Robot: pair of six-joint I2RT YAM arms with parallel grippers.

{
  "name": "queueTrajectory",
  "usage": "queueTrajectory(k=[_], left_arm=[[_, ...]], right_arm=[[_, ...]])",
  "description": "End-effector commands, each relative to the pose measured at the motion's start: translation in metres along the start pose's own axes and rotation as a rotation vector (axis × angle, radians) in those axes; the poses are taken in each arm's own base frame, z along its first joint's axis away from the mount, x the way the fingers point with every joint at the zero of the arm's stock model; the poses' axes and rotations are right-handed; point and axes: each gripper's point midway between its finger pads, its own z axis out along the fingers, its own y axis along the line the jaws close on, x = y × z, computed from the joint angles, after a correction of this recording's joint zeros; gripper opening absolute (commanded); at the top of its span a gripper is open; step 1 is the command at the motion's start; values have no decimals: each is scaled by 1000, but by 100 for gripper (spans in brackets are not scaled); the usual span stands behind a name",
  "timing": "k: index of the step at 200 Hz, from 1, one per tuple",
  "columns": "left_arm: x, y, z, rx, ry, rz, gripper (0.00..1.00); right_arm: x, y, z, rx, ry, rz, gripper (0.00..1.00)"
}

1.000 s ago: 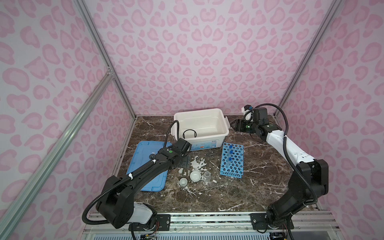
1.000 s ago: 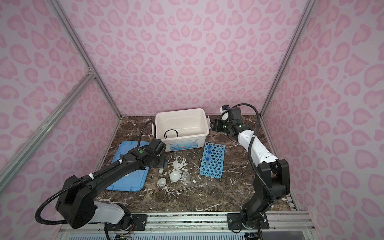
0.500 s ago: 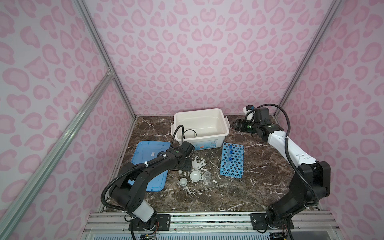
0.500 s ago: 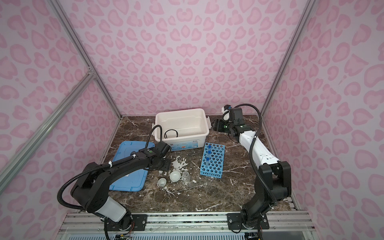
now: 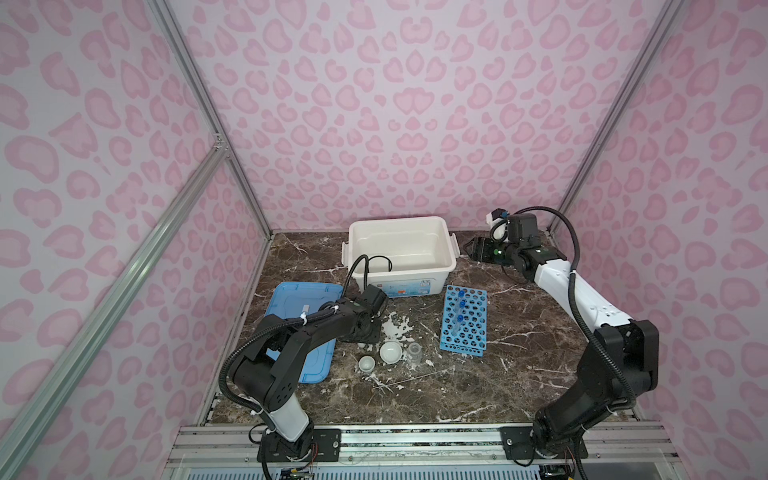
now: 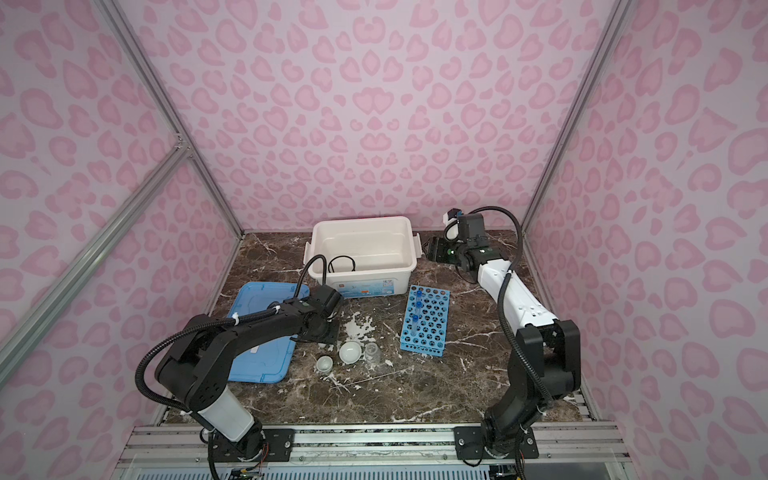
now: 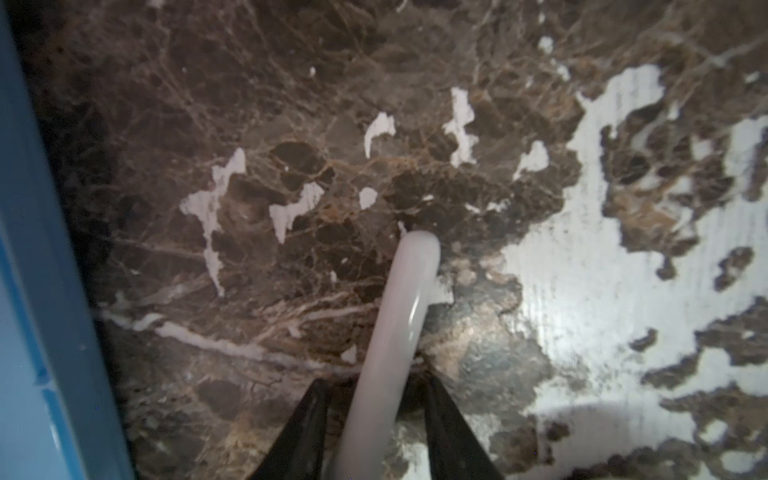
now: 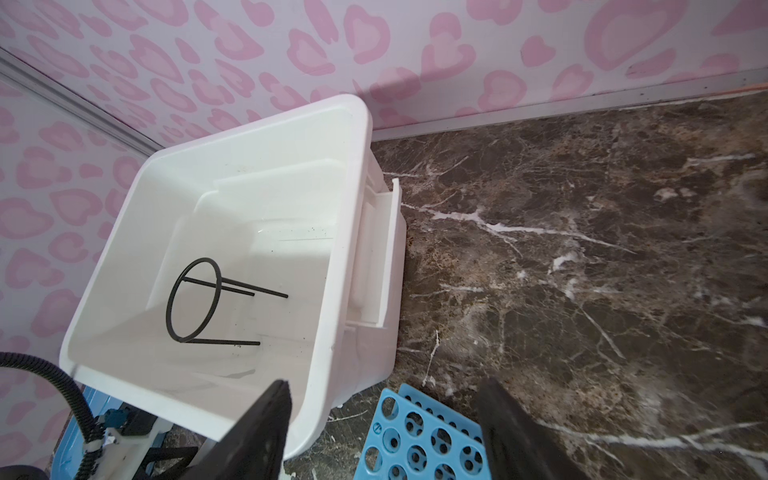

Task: Organize the chemistry lab equipment
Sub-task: 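Move the left gripper down to the white pestle and close on it, then lift the white pestle toward the white bin with the left gripper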

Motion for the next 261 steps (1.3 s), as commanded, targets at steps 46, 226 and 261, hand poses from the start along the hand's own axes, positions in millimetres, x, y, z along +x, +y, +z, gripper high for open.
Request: queueTrajectory(k=[46,226,261], left_arm=[[8,-3,-6,29,27,12,18],[-84,18,-169,69,-347,-31,10],[-151,28,-210,67,-512,-31,10]], right_arm=[[-4,0,6,-3,-1,13,73],[-8,26,40,-67,38,-7,73],[-3,24,52,-48,65,-18,72]])
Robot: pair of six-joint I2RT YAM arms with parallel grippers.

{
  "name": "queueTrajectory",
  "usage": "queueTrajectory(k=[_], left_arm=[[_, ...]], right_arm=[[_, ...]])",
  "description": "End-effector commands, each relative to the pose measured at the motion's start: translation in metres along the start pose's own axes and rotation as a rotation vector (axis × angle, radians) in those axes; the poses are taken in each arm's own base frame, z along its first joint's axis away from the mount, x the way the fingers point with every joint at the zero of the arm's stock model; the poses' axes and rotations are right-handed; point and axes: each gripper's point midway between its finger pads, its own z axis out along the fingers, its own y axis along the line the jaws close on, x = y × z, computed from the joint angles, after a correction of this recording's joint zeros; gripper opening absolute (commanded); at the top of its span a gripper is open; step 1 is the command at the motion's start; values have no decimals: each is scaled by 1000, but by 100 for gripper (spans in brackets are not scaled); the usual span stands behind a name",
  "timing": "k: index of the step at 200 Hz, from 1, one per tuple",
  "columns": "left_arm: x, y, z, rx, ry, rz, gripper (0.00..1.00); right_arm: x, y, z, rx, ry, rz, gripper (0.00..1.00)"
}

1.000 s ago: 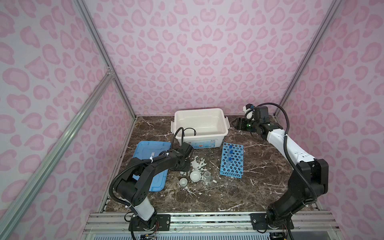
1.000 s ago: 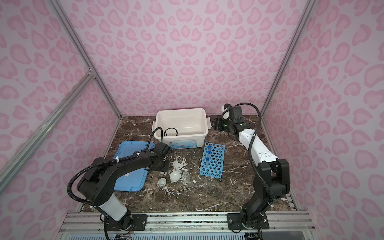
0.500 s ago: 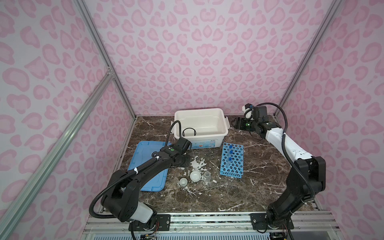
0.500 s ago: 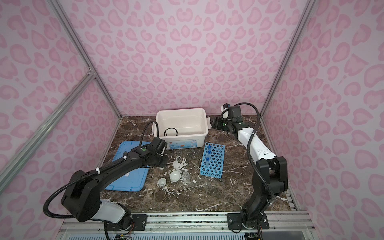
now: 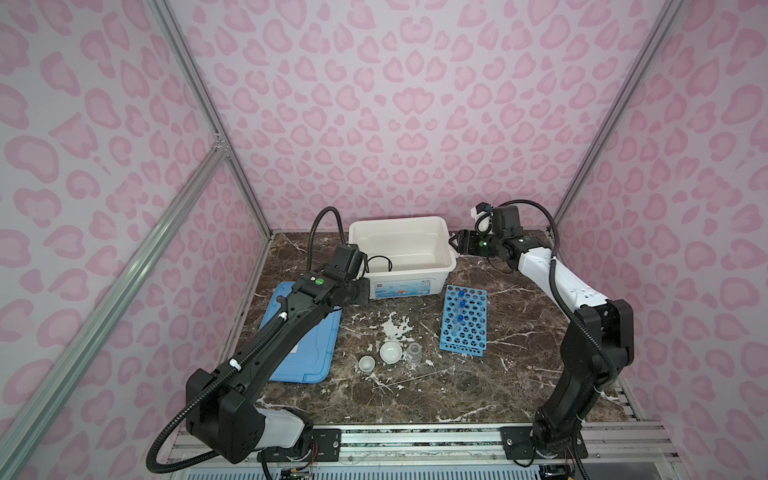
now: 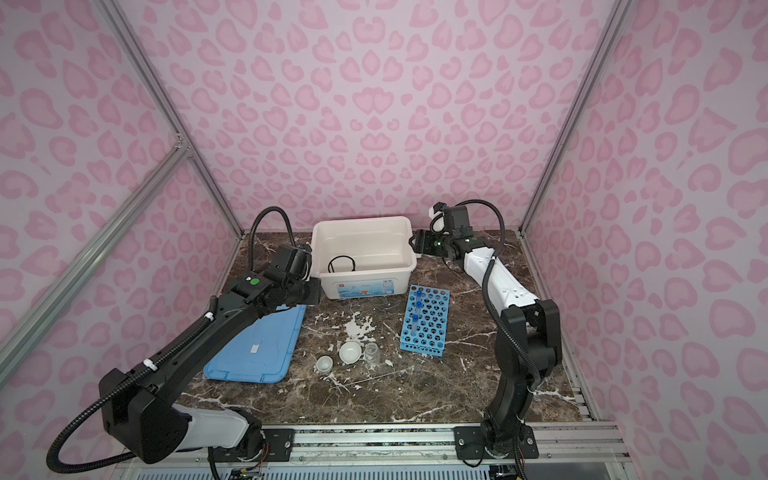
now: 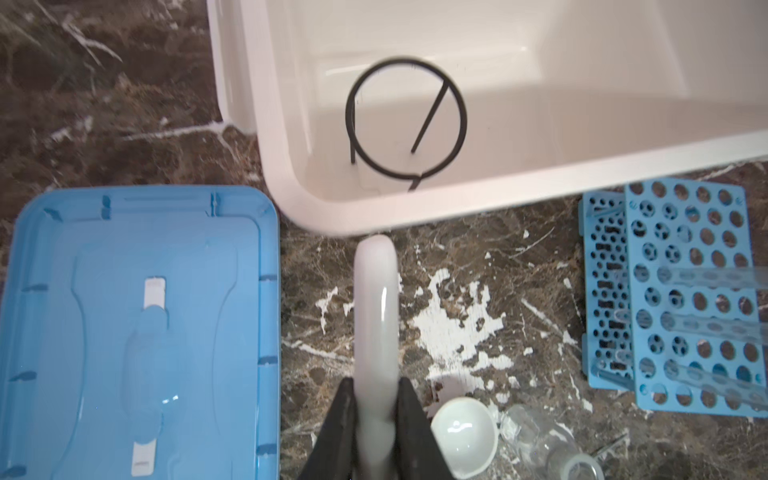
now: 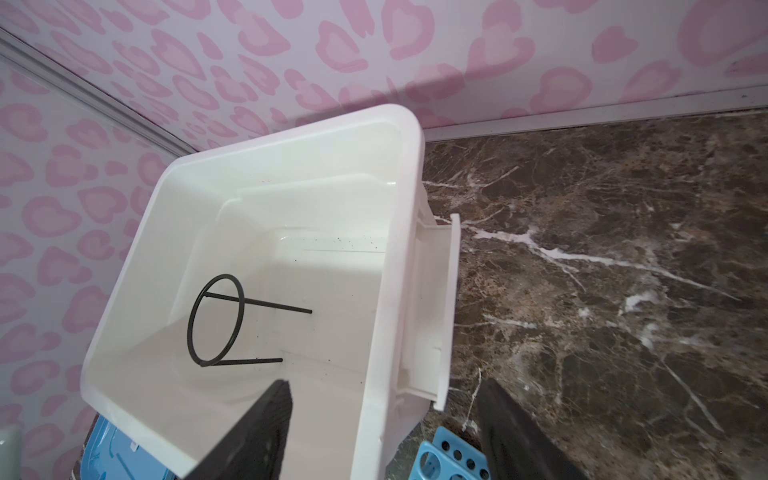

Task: Organize the chemistry lab equipment
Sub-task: 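Lift the white pestle toward the white bin with the left gripper, then lower the white pestle into the bin beside the wire stand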

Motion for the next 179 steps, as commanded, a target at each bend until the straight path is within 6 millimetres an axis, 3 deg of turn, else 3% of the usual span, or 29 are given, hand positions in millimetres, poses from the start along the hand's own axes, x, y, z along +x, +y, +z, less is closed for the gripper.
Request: queueTrajectory(k=[1,41,87,126,179], left_arm=[[-50,2,-7,-4,-116,31,10],[-104,-10,22,36,-146,89,9],[-137,-6,84,-24,-97,171,7],[-146,-2,130,-66,-71,216,7],[-133,-4,182,-66,-7,286,7]], right_arm=[[5,-5,9,18,22,-9,72],[13,-5,21,35,65,-28,72],[17,-7,33,53,104,-44,71],[19,-10,34,70,114,-48,69],[21,-12,33,88,123,-50,68]])
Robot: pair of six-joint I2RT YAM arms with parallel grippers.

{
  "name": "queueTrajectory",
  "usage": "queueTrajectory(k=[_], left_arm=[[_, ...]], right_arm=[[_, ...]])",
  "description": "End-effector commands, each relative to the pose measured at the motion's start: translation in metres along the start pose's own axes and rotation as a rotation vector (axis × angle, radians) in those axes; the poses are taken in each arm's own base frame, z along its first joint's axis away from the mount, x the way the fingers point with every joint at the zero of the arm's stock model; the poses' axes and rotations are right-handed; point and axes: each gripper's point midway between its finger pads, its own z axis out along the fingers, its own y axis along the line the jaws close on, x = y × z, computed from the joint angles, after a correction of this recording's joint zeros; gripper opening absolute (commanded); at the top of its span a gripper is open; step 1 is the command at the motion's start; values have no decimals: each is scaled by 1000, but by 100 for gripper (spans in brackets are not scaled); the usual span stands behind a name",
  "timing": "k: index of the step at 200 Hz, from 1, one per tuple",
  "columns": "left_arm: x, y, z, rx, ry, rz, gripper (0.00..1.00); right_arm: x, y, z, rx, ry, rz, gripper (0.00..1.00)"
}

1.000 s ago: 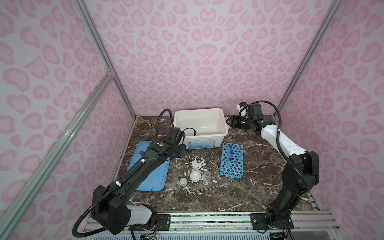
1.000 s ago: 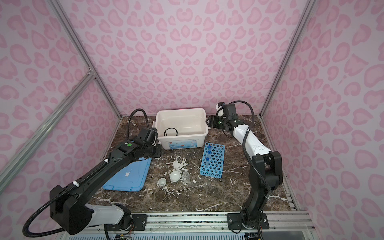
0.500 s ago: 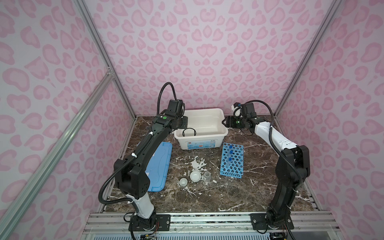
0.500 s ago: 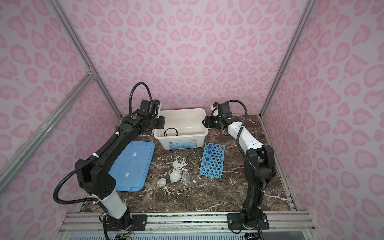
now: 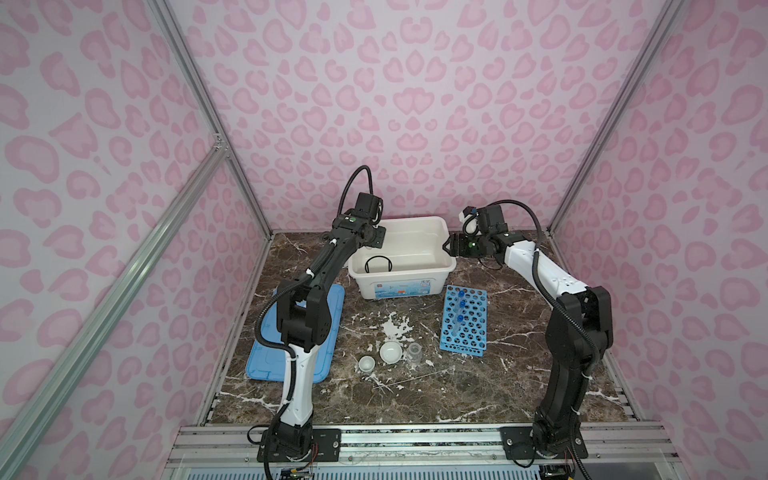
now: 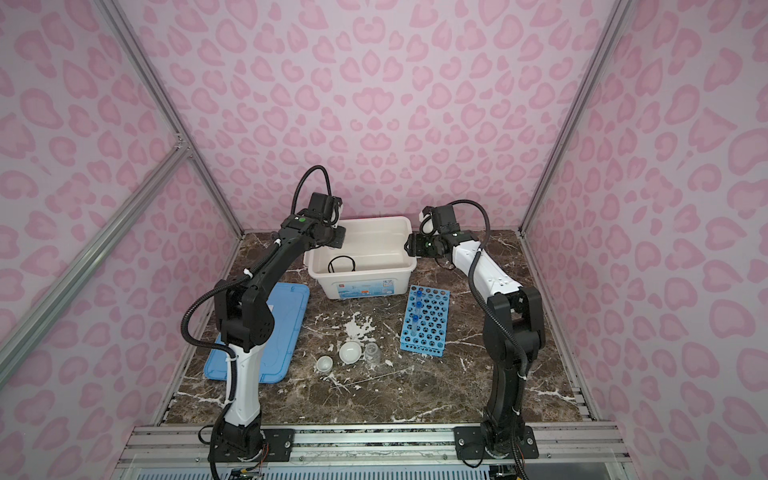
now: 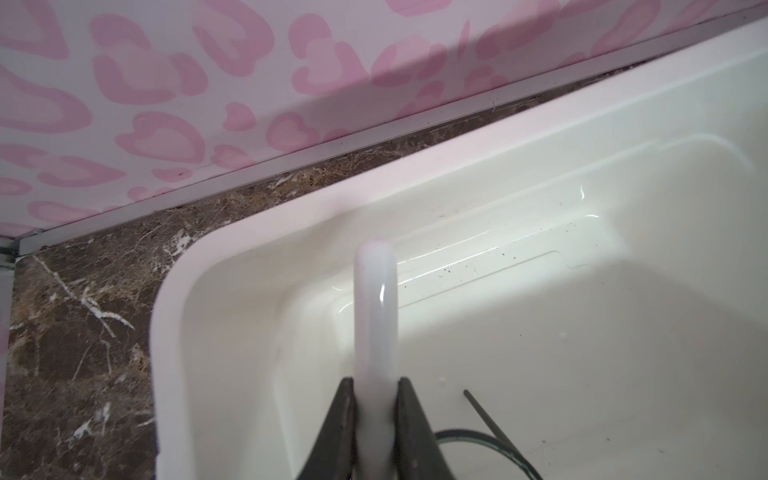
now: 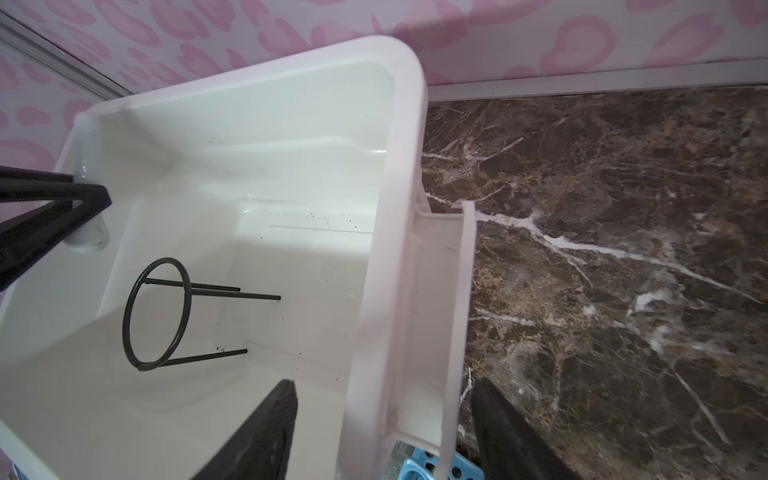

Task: Organize the chemistry lab equipment
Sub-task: 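Lower the white pestle into the bin beside the wire stand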

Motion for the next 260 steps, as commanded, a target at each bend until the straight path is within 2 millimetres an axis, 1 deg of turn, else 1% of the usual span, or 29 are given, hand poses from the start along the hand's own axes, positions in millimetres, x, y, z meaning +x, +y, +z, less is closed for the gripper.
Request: queueTrajectory(k=[1,40,76,141,195,217,242,260], left_arm=[[4,0,13,-6,16,52,7],[17,-1,35,-13,54,103,7],[26,-2,47,-12,78,130,7],[49,-5,68,-3,146,143,7],[61,-13,75,42,185,149,7],[65,-16,74,52,197,148,7],[61,-15,68,54,180,134,6],[52,-19,60,74,129,129,5]], right_arm=[[6,-4,2,23,21,-3,68],[5,-5,-1,30,16,1,68],[5,-3,0,24,17,4,68],[4,-3,0,22,19,8,68],[3,-1,-1,17,18,5,67],[3,0,-1,15,18,4,66],[4,0,-1,15,21,4,66],[4,0,0,13,22,5,66]])
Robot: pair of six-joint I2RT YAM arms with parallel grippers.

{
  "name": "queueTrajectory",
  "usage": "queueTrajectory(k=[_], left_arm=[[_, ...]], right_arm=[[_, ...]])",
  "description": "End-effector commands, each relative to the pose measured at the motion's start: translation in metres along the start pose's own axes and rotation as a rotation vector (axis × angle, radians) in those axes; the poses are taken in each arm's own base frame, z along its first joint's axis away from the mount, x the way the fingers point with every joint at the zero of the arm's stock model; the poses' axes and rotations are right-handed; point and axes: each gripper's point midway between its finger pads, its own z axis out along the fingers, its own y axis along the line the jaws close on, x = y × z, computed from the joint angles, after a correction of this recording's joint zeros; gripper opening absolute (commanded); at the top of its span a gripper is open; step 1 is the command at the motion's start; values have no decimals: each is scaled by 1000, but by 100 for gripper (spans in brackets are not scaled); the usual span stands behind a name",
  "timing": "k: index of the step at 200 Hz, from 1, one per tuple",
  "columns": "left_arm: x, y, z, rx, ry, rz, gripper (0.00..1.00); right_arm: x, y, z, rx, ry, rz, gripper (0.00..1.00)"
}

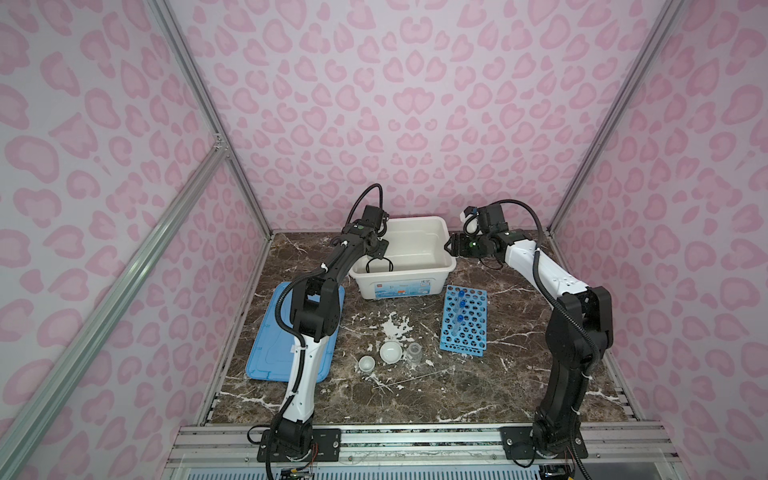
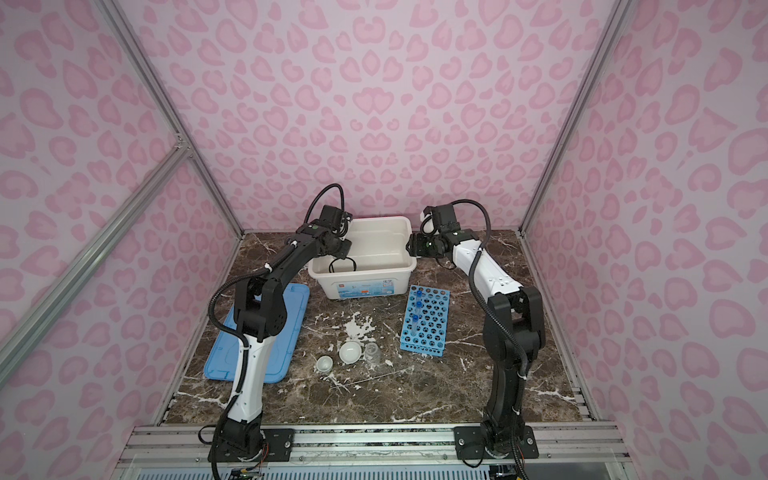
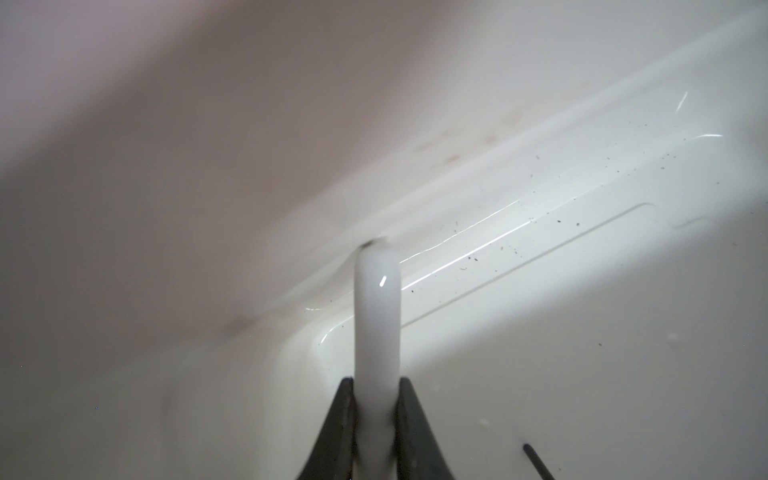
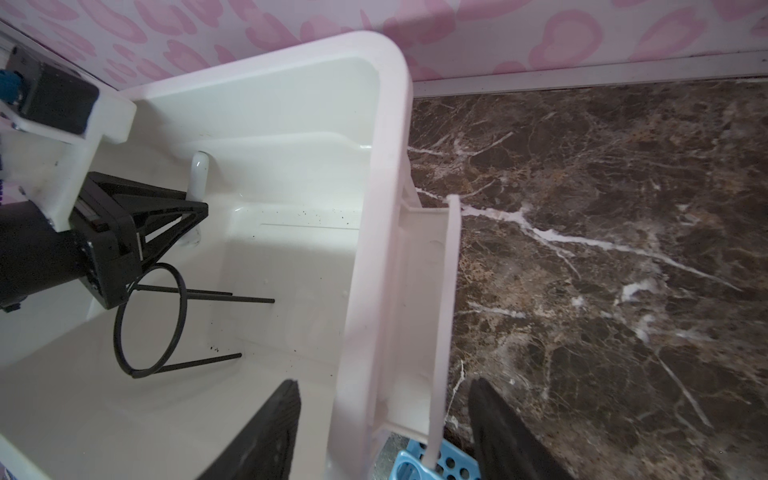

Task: Organize the chemistry lab equipment
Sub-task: 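Lower the white pestle into the bin beside the wire stand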

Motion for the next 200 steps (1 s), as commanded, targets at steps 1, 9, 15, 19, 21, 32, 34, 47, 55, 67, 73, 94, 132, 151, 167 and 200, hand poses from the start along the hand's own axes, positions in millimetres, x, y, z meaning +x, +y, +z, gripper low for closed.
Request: queueTrajectory(k=[1,9,15,19,21,32,34,47,55,67,73,94,132,151,167,200], left_arm=[[16,-10,-4,48,42,-3,5],[13,-11,-8,49,21,0,5],[12,-11,-10,51,11,3,5],[10,-12,-11,53,2,7,5],[10,-11,-12,53,-1,8,5],[8,-12,-15,53,-18,24,5],[9,-12,-15,52,-17,26,5],[10,-12,-16,54,-18,39,5],[13,-13,-14,58,-5,44,5],[19,-15,-12,67,22,52,5],[21,-17,-10,74,33,56,5],[31,-17,-7,74,66,49,5],[37,-19,-3,83,89,64,5],[40,-20,-1,88,100,81,5],[46,-22,2,97,121,105,5],[58,-23,4,106,160,155,5]], right_arm=[[2,2,2,-6,11,1,66],[2,2,2,-6,11,1,66],[3,2,2,-7,12,1,66],[3,2,2,-7,13,1,66],[3,2,2,-7,13,1,66],[4,2,3,-7,15,1,66],[4,2,3,-7,16,2,66],[5,1,4,-7,19,2,66],[4,2,4,-10,18,1,66],[4,2,4,-12,17,1,66],[4,2,4,-12,17,2,66],[3,2,4,-13,13,2,66],[4,2,4,-10,15,1,66],[5,1,4,-8,19,2,66],[5,0,4,-6,18,1,67],[6,0,5,-6,18,3,67]])
